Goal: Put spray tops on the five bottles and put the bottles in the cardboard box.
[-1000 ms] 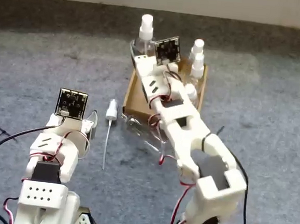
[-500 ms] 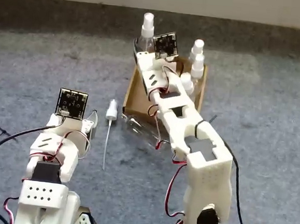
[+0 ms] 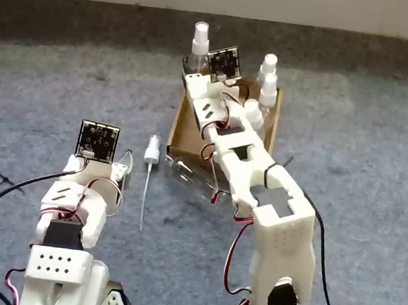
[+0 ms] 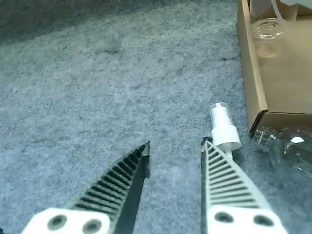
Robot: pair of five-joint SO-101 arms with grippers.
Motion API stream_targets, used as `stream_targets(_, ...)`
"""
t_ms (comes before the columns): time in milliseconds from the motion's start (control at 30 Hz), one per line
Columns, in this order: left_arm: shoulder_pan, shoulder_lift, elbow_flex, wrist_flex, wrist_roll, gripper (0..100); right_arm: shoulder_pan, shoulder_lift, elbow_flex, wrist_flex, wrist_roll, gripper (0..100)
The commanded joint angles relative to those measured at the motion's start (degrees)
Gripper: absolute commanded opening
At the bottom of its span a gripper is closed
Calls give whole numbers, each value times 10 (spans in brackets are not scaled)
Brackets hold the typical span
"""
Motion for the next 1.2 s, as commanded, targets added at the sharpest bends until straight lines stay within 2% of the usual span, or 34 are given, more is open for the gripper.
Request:
stream_targets(0,-4,-6,-3,-11,2,161,7,-7,-31,-13,-3,4)
stream_targets(100,-4,-6,-3,-11,2,161,7,-7,-31,-12,-1,23)
stream_targets(300,-4,-6,-3,-11,2,161,4,-7,-31,-12,0,176)
stream_targets(933,-4,-6,-3,-11,2,161,-7,-11,-32,29,1,183)
stream_targets(1100,-4,-6,-3,-11,2,161,-7,-12,-31,33,0,297)
stream_targets(1167,-4,-6,-3,-11,2,161,-7,-12,-31,33,0,313)
